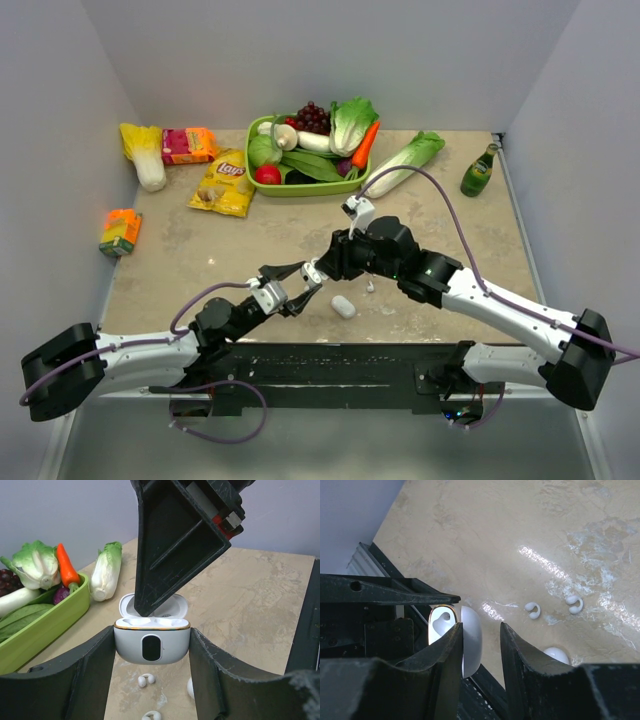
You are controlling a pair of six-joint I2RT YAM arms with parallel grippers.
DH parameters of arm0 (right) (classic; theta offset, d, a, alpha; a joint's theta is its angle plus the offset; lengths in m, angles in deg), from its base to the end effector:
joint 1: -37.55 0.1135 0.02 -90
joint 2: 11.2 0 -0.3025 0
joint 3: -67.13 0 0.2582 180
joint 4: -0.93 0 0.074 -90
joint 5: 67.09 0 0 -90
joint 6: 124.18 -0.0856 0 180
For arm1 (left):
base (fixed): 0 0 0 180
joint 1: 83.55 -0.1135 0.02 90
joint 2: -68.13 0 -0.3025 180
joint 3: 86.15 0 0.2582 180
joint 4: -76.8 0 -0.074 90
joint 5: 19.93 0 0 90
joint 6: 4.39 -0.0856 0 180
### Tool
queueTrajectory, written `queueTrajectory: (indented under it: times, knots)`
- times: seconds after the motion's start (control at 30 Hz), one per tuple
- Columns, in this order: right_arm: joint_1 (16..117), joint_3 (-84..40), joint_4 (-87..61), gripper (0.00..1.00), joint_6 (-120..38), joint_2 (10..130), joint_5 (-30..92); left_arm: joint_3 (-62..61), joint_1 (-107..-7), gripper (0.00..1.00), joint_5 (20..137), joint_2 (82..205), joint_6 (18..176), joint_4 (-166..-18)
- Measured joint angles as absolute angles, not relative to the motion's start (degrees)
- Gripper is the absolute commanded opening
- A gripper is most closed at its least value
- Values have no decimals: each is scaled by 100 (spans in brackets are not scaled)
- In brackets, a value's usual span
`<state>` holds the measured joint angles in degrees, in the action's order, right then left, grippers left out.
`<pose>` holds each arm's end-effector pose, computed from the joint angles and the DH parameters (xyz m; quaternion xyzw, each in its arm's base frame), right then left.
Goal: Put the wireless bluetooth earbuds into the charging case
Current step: Pass from the left arm to the right
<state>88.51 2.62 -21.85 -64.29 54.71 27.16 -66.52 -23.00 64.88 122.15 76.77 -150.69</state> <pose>0.1841 0.2370 0.3181 -0.1716 0.8215 0.3765 0.3924 0.1102 -0.1795 0.2485 0.3244 0.5309 -0.3158 0.7163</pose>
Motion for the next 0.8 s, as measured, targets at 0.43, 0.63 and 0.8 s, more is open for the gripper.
queueTrajectory:
  times: [0.43, 0.63, 0.8]
  knots:
    - [8866, 260, -2257, 0, -6297, 5427, 2698, -6584, -2271, 57, 6388, 12291, 7764, -14947]
    - [8855, -26, -2740, 0, -5817, 5239, 2484, -6337, -2241, 100, 6200, 12444, 8033, -14674]
    - [8838, -356, -3014, 0, -5438, 5001, 2379, -6300, -2263, 100, 6018, 12610, 8199, -14348]
